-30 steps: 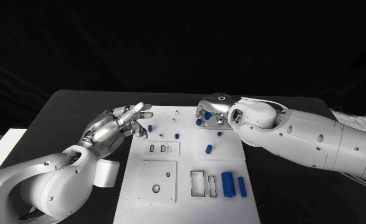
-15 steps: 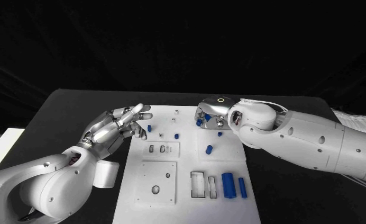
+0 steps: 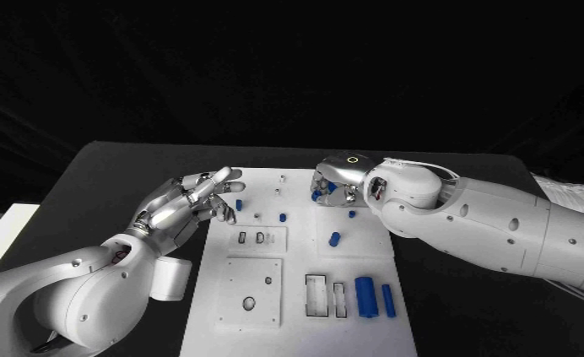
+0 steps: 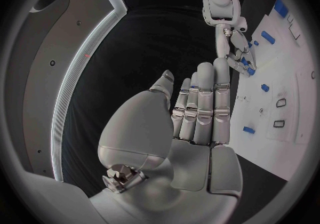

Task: Assemble the parts on the task board

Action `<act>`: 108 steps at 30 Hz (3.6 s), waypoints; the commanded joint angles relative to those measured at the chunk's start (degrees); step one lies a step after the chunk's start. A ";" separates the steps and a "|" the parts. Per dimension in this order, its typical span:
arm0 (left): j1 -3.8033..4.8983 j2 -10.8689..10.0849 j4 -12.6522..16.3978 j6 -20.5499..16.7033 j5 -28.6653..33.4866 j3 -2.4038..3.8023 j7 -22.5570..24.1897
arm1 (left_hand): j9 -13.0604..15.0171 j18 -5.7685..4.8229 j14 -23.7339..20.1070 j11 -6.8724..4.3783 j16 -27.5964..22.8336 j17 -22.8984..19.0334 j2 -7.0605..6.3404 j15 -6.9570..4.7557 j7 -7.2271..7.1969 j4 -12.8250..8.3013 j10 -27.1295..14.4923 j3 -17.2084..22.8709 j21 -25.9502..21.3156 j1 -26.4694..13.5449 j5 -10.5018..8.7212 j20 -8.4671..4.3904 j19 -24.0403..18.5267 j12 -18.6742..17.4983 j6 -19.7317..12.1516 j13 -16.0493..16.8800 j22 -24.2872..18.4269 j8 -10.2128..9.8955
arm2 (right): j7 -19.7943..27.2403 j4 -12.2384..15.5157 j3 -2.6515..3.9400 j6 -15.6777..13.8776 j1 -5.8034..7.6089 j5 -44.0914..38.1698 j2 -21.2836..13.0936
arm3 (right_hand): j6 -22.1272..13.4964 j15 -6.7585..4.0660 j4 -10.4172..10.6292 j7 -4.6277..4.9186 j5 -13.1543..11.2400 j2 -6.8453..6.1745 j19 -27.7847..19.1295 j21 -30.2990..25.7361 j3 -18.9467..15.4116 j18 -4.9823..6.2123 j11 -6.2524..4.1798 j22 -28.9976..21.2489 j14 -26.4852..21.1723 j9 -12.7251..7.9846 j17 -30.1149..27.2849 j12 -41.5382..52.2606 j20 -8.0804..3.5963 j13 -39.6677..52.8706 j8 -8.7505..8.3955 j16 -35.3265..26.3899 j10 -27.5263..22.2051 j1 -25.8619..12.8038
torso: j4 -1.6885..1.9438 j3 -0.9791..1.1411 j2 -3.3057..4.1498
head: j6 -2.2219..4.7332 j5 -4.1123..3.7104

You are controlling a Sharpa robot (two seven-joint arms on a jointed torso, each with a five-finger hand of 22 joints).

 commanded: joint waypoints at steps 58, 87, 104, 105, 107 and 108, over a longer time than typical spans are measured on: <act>0.06 1.48 -1.38 0.42 -0.37 0.04 -1.26 | -0.14 0.67 -1.29 0.33 -0.29 0.07 0.38 0.14 0.49 -0.73 -0.75 0.32 0.27 0.34 0.11 0.27 -1.30 -0.66 -0.25 0.11 0.07 -0.72 | -3.65 -8.49 1.19 -9.16 0.46 -0.16 10.19 | 0.86 0.03 5.17 -0.35 -1.03 -3.81 -0.09 1.16 5.22 -1.04 0.35 1.04 1.46 2.25 0.34 -0.42 -0.33 -0.22 0.04 0.91 -0.43 -0.60 | 1.25 -0.71 1.55 | 1.30 0.34; 0.06 1.31 -1.41 0.37 -0.37 0.04 -1.25 | -0.14 0.67 -1.29 0.33 -0.29 0.07 0.38 0.14 0.49 -0.73 -0.75 0.32 0.27 0.34 0.11 0.27 -1.30 -0.66 -0.25 0.11 0.07 -0.72 | -4.06 -7.16 1.19 -9.25 0.46 -0.88 9.01 | 0.92 0.06 6.29 -0.34 -1.06 -4.83 -0.22 1.16 5.19 -1.01 0.35 0.99 1.39 2.41 0.28 -0.33 -0.25 -0.13 0.05 0.94 -0.28 -1.05 | 1.13 -0.79 1.68 | 0.98 0.73; 0.07 1.36 -1.45 0.56 -0.37 0.05 -1.46 | -0.14 0.68 -1.41 0.34 -0.41 0.06 0.39 0.17 0.50 -0.82 -0.78 0.36 0.25 0.38 0.10 0.31 -1.48 -0.70 -0.25 0.13 0.06 -0.77 | -3.90 -7.38 1.19 -10.10 0.46 -0.81 9.30 | 0.40 0.17 7.35 -0.14 -1.13 -5.94 -0.53 0.95 5.17 -0.95 0.51 0.59 1.31 2.40 0.27 -0.44 -0.17 -0.17 -0.16 0.97 -0.81 -1.27 | 1.24 -0.91 1.77 | 0.89 0.40; 0.07 1.37 -1.45 0.57 -0.37 0.05 -1.47 | -0.14 0.68 -1.41 0.34 -0.41 0.06 0.39 0.17 0.50 -0.82 -0.78 0.36 0.25 0.38 0.10 0.31 -1.48 -0.70 -0.25 0.13 0.06 -0.77 | -3.92 -7.41 1.18 -10.14 0.46 -0.80 9.31 | 0.25 0.20 7.48 -0.08 -1.14 -6.08 -0.55 0.95 5.19 -0.95 0.55 0.59 1.30 2.37 0.27 -0.45 -0.15 -0.18 -0.20 0.97 -0.94 -1.27 | 1.23 -0.93 1.77 | 0.90 0.37; 0.07 1.38 -1.45 0.60 -0.37 0.05 -1.48 | -0.14 0.68 -1.41 0.34 -0.41 0.06 0.39 0.17 0.50 -0.82 -0.78 0.36 0.25 0.38 0.10 0.31 -1.48 -0.70 -0.25 0.13 0.06 -0.77 | -4.00 -7.51 1.18 -10.21 0.46 -0.79 9.38 | -0.22 0.31 7.77 0.12 -1.15 -6.41 -0.64 0.88 5.21 -0.94 0.70 0.46 1.27 2.27 0.22 -0.49 -0.08 -0.22 -0.29 0.96 -1.36 -1.25 | 1.24 -0.97 1.79 | 0.90 0.31; 0.07 1.39 -1.45 0.60 -0.37 0.05 -1.48 | -0.14 0.68 -1.41 0.34 -0.41 0.06 0.39 0.17 0.50 -0.82 -0.78 0.36 0.25 0.38 0.10 0.31 -1.48 -0.70 -0.25 0.13 0.06 -0.77 | -4.02 -7.55 1.18 -10.26 0.46 -0.79 9.41 | -0.36 0.34 7.86 0.17 -1.15 -6.52 -0.67 0.85 5.22 -0.93 0.75 0.43 1.27 2.23 0.22 -0.50 -0.06 -0.23 -0.31 0.96 -1.50 -1.24 | 1.25 -0.95 1.80 | 0.88 0.31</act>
